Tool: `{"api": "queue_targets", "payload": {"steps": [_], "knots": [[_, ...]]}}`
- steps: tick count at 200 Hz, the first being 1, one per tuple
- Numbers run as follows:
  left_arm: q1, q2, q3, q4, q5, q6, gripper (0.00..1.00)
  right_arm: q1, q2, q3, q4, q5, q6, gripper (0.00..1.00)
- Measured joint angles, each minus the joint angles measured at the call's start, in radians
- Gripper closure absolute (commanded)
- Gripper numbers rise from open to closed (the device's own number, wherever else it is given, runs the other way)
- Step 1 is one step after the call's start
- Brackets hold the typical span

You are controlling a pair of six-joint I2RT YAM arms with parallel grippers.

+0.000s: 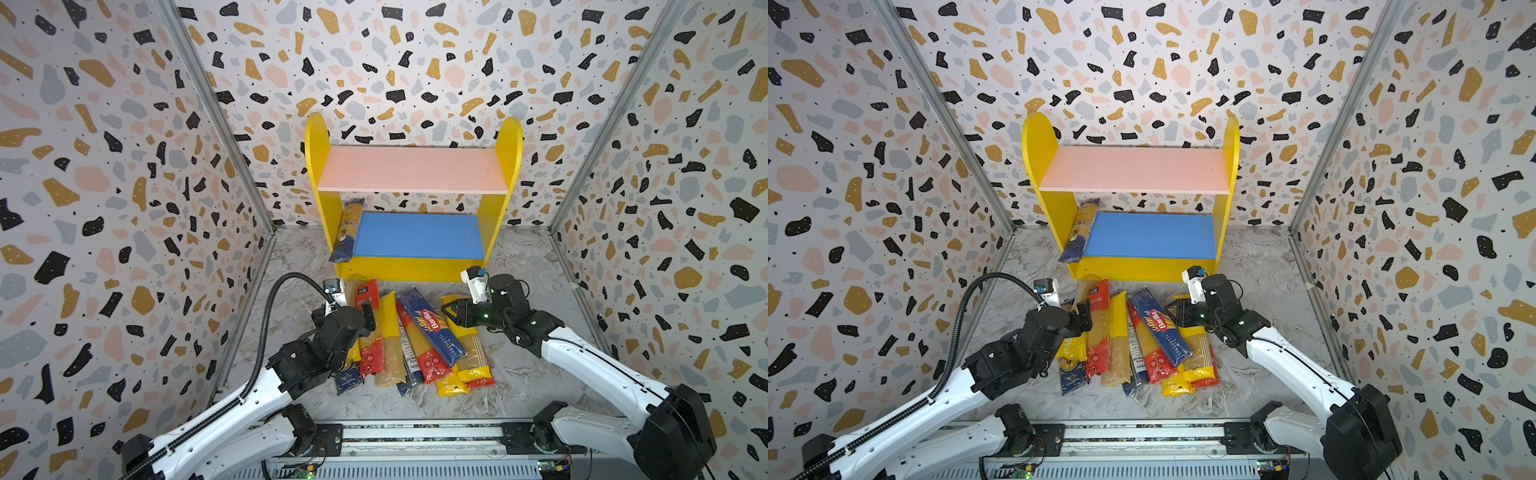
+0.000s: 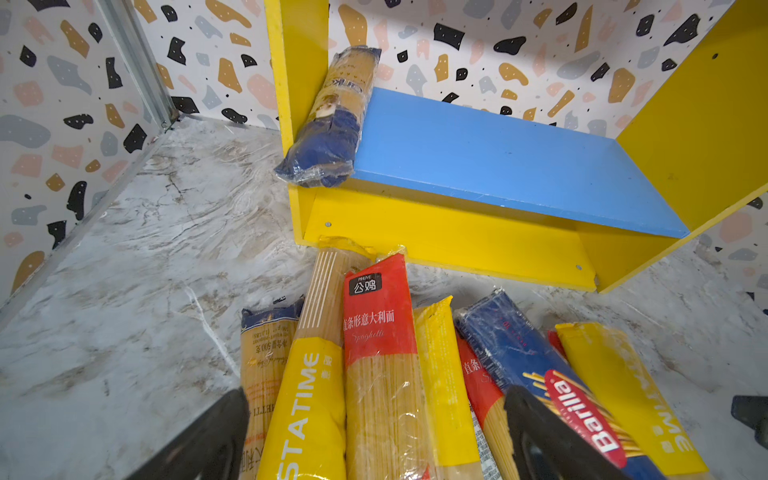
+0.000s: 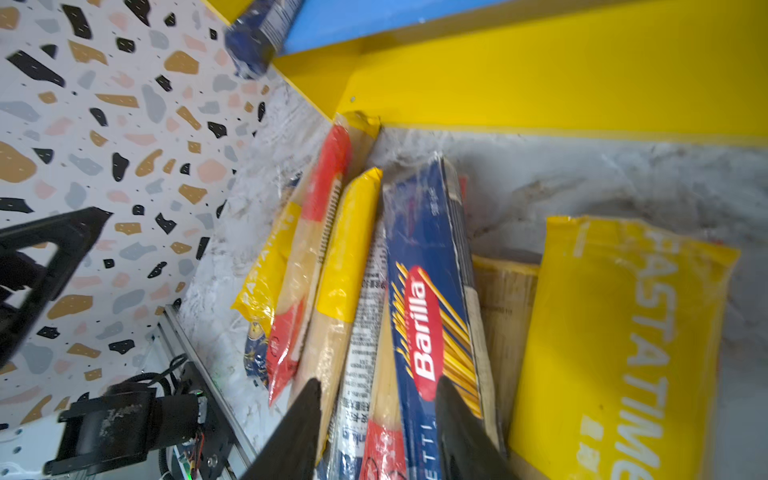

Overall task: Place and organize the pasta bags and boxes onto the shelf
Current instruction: 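Close the right gripper on the blue Barilla box among the bags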

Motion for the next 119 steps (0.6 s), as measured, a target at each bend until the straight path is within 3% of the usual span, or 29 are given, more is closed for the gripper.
{"api": "queue_targets", "payload": {"steps": [19,25,35,42,75,119], "knots": [[0.000,0.005,0.007,0.000,0.000,0.006,0.05,0.002,0.008,0.008,0.001,0.018,-0.020,0.51],[0.000,0.007,0.007,-0.001,-0.001,0.008,0.05,0.010,0.019,0.006,-0.004,0.034,-0.029,0.45],[0.000,0.013,0.007,-0.001,0.000,0.009,0.05,0.026,0.045,0.002,-0.018,0.075,-0.045,0.26],[0.000,0.019,0.007,-0.001,0.000,0.009,0.05,0.052,0.074,-0.003,-0.035,0.114,-0.054,0.20],[0.000,0.038,0.007,0.000,0.001,0.009,0.05,0.156,0.186,-0.009,-0.099,0.215,-0.087,0.11],[0.000,0.043,0.007,0.000,0.000,0.010,0.05,0.224,0.298,-0.008,-0.143,0.329,-0.108,0.10]]}}
